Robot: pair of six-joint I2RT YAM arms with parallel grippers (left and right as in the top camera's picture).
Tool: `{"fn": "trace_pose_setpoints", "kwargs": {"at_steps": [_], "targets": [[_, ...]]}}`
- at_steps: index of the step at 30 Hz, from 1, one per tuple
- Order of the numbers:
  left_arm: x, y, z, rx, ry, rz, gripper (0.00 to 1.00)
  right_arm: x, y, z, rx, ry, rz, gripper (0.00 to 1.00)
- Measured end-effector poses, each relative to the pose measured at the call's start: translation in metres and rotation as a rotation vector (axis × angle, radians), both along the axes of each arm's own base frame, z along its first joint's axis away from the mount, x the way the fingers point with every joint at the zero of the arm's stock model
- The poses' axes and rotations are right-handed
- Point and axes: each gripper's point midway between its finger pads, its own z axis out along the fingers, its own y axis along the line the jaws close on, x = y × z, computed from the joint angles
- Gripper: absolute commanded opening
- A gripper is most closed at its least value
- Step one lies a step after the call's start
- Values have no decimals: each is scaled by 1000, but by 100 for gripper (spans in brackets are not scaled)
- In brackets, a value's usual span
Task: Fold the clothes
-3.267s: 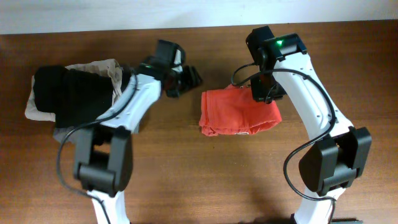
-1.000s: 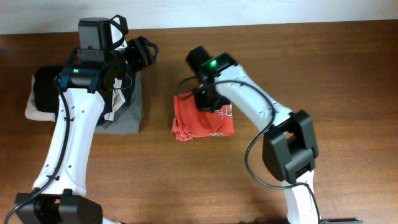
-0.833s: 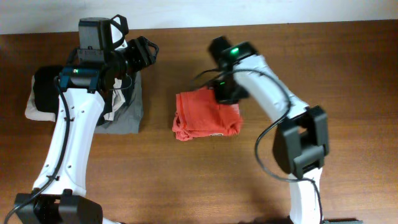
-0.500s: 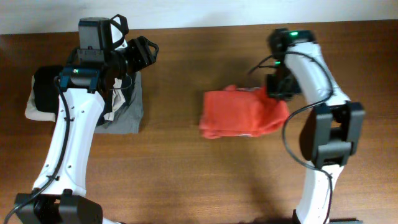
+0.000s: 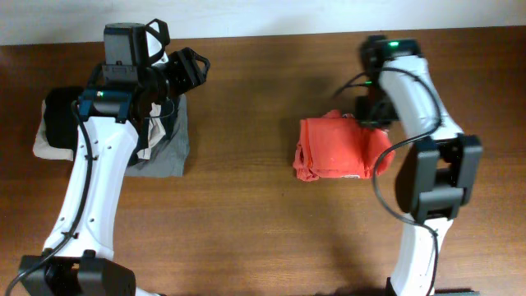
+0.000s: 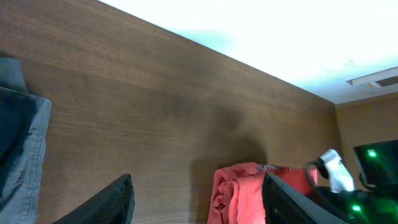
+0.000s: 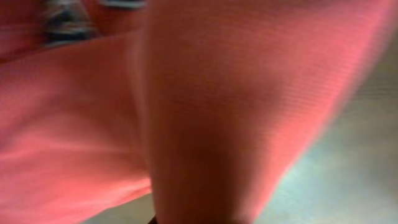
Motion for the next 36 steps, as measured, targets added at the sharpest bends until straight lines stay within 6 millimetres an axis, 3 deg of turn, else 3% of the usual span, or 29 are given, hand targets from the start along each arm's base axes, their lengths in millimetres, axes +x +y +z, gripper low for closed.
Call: {"fn": "trace_pose_setpoints", "kwargs": {"at_steps": [7, 11, 14, 19, 23, 26, 30, 35, 36], "targets": [[-1, 0, -1, 0, 5, 0, 66, 16, 105, -2, 46, -132, 168, 10], [-2, 0, -3, 2, 16, 0, 66, 16, 153, -2, 79, -186, 231, 6], [-3, 0, -3, 2, 19, 0, 66, 14, 179, -17, 84, -190, 259, 4], [-3, 0, -4, 3, 19, -1, 66, 7, 183, -44, 55, -128, 269, 4], [-3, 1, -4, 11, 15, -5, 66, 4, 183, -41, 83, -104, 309, 4], [-1, 5, -4, 30, 10, 8, 66, -5, 194, -33, 187, -72, 336, 4], [2, 29, -1, 61, -4, 73, 66, -11, 232, -17, 399, -81, 364, 4], [-4, 96, 24, 83, -51, 230, 66, -19, 301, 4, 664, -120, 425, 4], [-5, 97, 25, 84, -53, 234, 66, -19, 303, 4, 670, -121, 426, 4]]}}
